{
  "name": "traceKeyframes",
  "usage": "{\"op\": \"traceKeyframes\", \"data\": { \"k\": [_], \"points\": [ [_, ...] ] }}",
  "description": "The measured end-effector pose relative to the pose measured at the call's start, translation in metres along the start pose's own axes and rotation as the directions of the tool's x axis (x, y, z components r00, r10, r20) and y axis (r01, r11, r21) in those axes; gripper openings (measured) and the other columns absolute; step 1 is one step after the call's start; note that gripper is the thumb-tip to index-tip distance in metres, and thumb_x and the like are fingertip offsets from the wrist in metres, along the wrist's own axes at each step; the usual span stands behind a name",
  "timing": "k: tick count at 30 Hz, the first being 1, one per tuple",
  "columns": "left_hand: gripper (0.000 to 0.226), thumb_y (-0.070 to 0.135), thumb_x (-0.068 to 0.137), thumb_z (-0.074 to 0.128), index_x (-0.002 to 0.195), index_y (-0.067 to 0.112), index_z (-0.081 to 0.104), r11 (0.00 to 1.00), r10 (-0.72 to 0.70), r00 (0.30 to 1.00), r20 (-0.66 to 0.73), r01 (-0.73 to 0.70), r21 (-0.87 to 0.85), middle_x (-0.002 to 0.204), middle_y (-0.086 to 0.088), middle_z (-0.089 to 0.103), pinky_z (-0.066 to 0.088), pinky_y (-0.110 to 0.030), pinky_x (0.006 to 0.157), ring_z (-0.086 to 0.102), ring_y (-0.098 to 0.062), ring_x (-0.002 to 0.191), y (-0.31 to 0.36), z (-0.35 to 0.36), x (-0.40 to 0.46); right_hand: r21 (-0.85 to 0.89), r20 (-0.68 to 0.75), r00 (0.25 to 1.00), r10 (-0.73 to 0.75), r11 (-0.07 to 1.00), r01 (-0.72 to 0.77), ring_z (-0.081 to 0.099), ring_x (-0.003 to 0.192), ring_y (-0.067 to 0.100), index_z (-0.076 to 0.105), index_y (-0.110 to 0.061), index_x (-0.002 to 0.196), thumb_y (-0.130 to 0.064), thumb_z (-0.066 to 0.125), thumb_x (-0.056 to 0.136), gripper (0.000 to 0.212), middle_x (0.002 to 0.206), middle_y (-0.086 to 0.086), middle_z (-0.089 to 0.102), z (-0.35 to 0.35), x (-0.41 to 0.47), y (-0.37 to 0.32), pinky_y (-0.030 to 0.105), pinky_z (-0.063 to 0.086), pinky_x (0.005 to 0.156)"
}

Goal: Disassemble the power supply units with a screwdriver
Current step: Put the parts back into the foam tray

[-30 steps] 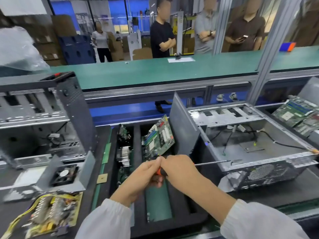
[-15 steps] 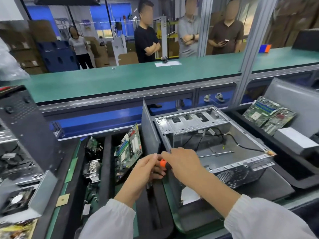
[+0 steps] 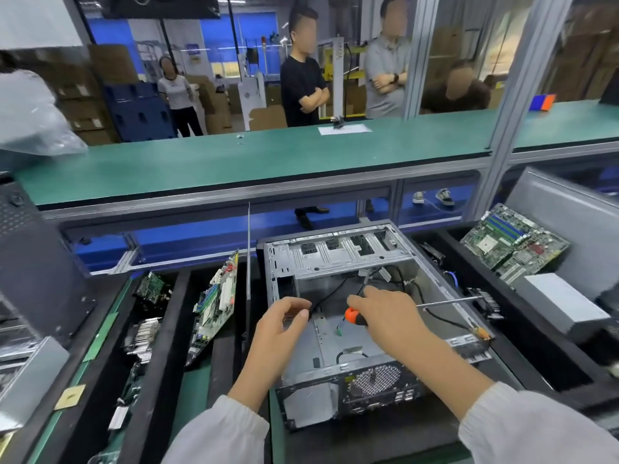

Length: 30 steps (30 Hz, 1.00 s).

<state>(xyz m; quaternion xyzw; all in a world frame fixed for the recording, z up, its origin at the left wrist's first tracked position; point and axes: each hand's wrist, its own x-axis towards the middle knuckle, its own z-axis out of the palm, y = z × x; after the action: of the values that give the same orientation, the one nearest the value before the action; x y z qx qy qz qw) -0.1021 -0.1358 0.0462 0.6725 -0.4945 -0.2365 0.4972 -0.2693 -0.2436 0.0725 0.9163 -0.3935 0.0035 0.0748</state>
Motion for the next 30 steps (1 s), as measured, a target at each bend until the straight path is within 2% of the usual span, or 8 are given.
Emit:
{"op": "traceKeyframes", "data": {
  "k": [4,7,11,14,18,22,26,30],
  "points": [
    [0.013,0.007,0.097,0.055,0.104,0.013,0.063,0.987,-0.073,0.995,-0.074,0.061,-0.149,0.089,-0.009,0.07,0.052,-0.019,0.071,0.07,-0.015,0.077,0.005,-0.017,0.004,0.037,-0.082,0.996,-0.015,0.999,0.018,0.059,0.094,0.028,0.045,-0.026,0.122,-0.008,0.056,0.086,0.042,0.108,0.004,0.052,-0.003,0.007,-0.002,0.032,0.033,0.062],
    [0.011,0.008,0.098,0.053,0.105,0.01,0.061,0.978,-0.139,0.985,-0.106,0.119,-0.171,0.087,-0.015,0.07,0.055,-0.022,0.07,0.07,-0.018,0.07,0.003,-0.033,0.008,0.066,-0.098,0.995,-0.02,0.997,0.027,0.06,0.092,0.027,0.045,-0.026,0.118,-0.009,0.058,0.085,0.04,0.106,0.002,0.052,-0.006,0.012,-0.005,0.032,0.034,0.06],
    [0.009,0.012,0.098,0.054,0.101,0.013,0.063,0.978,-0.197,0.975,-0.101,0.188,-0.088,0.081,-0.007,0.073,0.051,-0.015,0.067,0.07,-0.013,0.072,-0.009,-0.057,0.006,0.108,-0.085,0.996,-0.022,0.994,0.032,0.061,0.094,0.026,0.045,-0.026,0.117,-0.011,0.058,0.087,0.035,0.11,0.0,0.053,-0.006,0.018,-0.012,0.032,0.036,0.062],
    [0.01,0.017,0.096,0.058,0.093,0.018,0.067,0.975,-0.216,0.972,-0.096,0.221,0.039,0.076,0.0,0.074,0.047,-0.01,0.067,0.069,-0.009,0.077,-0.017,-0.075,0.002,0.087,-0.06,0.998,-0.032,0.996,0.037,0.061,0.098,0.025,0.041,-0.025,0.126,-0.009,0.058,0.086,0.046,0.113,0.001,0.055,-0.004,0.023,-0.019,0.032,0.036,0.064],
    [0.012,0.022,0.096,0.059,0.088,0.021,0.068,0.964,-0.218,0.973,-0.075,0.227,0.139,0.075,0.004,0.073,0.044,-0.008,0.062,0.065,0.002,0.07,-0.021,-0.097,-0.002,0.063,-0.045,0.999,0.0,0.998,0.003,0.062,0.099,0.026,0.038,-0.027,0.132,-0.01,0.055,0.089,0.05,0.11,0.001,0.056,-0.005,0.031,-0.031,0.033,0.037,0.066],
    [0.013,0.023,0.096,0.059,0.09,0.017,0.069,0.956,-0.238,0.97,-0.049,0.243,0.167,0.078,0.002,0.074,0.044,-0.006,0.058,0.065,0.002,0.067,-0.026,-0.119,-0.009,0.075,-0.012,1.0,0.021,0.997,-0.02,0.062,0.099,0.025,0.044,-0.025,0.123,-0.01,0.055,0.088,0.04,0.109,0.0,0.058,-0.007,0.037,-0.047,0.032,0.038,0.067],
    [0.013,0.022,0.096,0.059,0.089,0.016,0.069,0.947,-0.24,0.967,-0.084,0.252,0.199,0.075,0.002,0.073,0.043,-0.006,0.056,0.065,0.003,0.065,-0.035,-0.14,-0.014,0.123,0.022,0.998,0.057,0.991,-0.059,0.062,0.098,0.027,0.044,-0.019,0.112,-0.013,0.053,0.09,0.025,0.108,0.004,0.059,-0.005,0.04,-0.061,0.034,0.043,0.07],
    [0.013,0.021,0.096,0.059,0.086,0.02,0.068,0.94,-0.247,0.964,-0.094,0.262,0.22,0.072,0.002,0.073,0.044,-0.006,0.059,0.066,0.0,0.066,-0.045,-0.157,-0.017,0.139,0.037,0.996,0.075,0.987,-0.08,0.062,0.099,0.029,0.044,-0.017,0.111,-0.014,0.054,0.09,0.023,0.108,0.006,0.057,-0.005,0.044,-0.071,0.034,0.043,0.07]
  ]
}}
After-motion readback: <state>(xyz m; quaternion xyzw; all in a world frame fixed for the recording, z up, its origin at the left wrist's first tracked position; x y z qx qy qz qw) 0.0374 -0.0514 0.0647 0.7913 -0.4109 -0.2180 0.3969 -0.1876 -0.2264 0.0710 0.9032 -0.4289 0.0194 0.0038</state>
